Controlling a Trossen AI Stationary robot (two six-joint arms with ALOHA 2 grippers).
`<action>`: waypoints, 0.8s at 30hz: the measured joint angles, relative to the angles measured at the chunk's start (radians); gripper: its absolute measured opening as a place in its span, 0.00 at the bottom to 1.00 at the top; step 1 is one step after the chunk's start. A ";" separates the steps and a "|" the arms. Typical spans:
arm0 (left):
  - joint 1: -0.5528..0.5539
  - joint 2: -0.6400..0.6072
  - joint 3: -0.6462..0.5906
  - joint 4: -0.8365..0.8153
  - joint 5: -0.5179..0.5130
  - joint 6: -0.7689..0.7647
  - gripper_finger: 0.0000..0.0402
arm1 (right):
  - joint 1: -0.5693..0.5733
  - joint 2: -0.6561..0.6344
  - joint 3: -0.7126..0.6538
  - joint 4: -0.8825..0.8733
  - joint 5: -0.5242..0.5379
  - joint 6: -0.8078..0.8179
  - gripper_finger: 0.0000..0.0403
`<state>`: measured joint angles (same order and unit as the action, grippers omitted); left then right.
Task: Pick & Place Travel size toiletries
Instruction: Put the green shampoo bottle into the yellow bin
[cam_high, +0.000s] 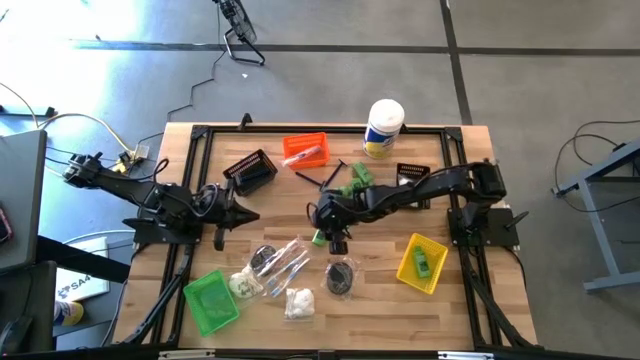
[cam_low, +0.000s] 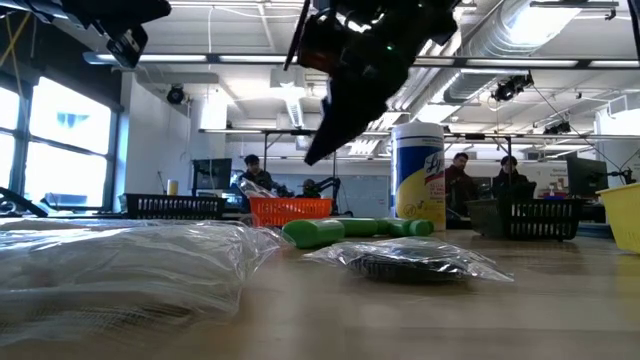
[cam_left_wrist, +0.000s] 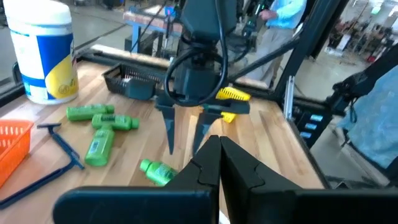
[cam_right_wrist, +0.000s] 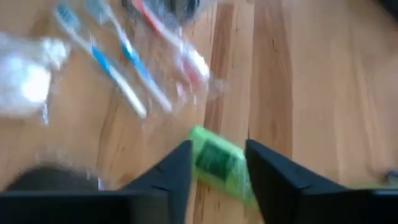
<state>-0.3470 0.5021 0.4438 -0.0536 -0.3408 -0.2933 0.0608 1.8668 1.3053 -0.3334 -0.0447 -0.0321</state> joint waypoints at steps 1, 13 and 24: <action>0.000 0.000 0.000 -0.009 0.000 0.000 0.00 | -0.001 0.003 0.000 -0.003 -0.003 -0.005 0.44; 0.000 0.010 0.000 -0.010 -0.002 0.000 0.00 | 0.000 0.088 -0.002 -0.009 -0.010 -0.154 0.67; 0.000 0.013 0.000 -0.010 -0.008 0.000 0.00 | -0.017 0.152 -0.001 0.024 -0.083 -0.215 0.66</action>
<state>-0.3470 0.5146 0.4438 -0.0633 -0.3489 -0.2935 0.0438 2.0190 1.3047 -0.3089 -0.1281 -0.2466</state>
